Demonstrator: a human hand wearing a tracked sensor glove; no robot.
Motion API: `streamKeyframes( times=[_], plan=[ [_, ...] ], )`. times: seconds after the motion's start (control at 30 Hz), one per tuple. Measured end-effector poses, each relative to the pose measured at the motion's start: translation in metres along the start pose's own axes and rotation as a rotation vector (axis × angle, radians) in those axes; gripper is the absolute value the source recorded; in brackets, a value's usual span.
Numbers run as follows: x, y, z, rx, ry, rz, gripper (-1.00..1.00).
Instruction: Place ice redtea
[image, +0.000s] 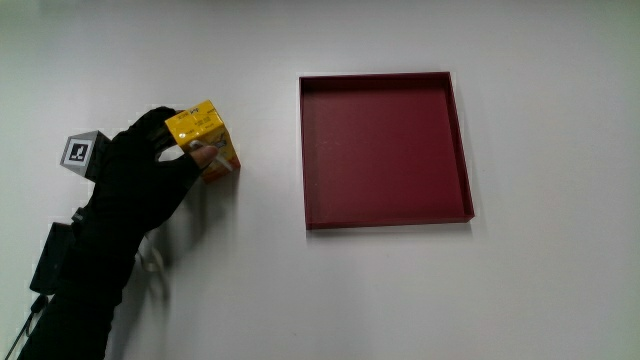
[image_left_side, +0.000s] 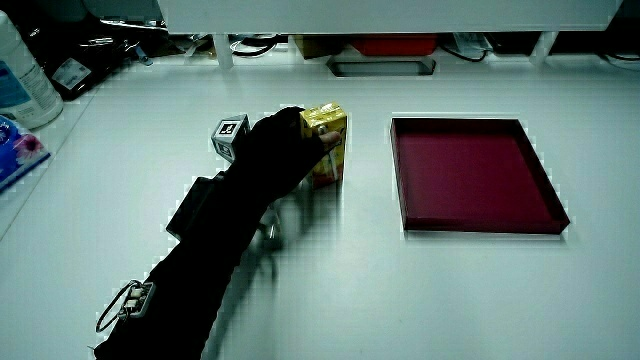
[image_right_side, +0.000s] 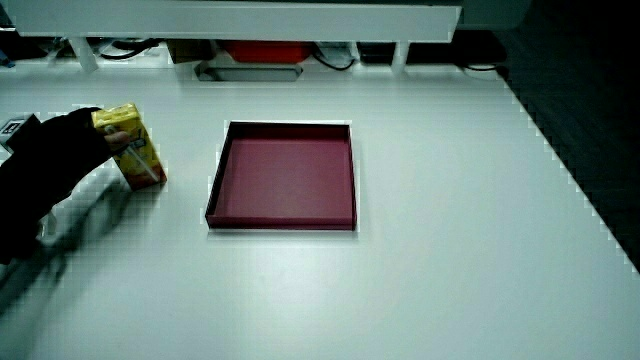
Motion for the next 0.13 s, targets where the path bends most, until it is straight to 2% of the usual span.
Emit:
streamKeyframes(
  times=[0.03,0.13],
  plan=[
    [0.0022,-0.0009,-0.0020,-0.003,-0.018,-0.007,-0.64],
    [-0.0021,-0.0058,-0.0004,0.010,-0.023,0.015,-0.76]
  ],
)
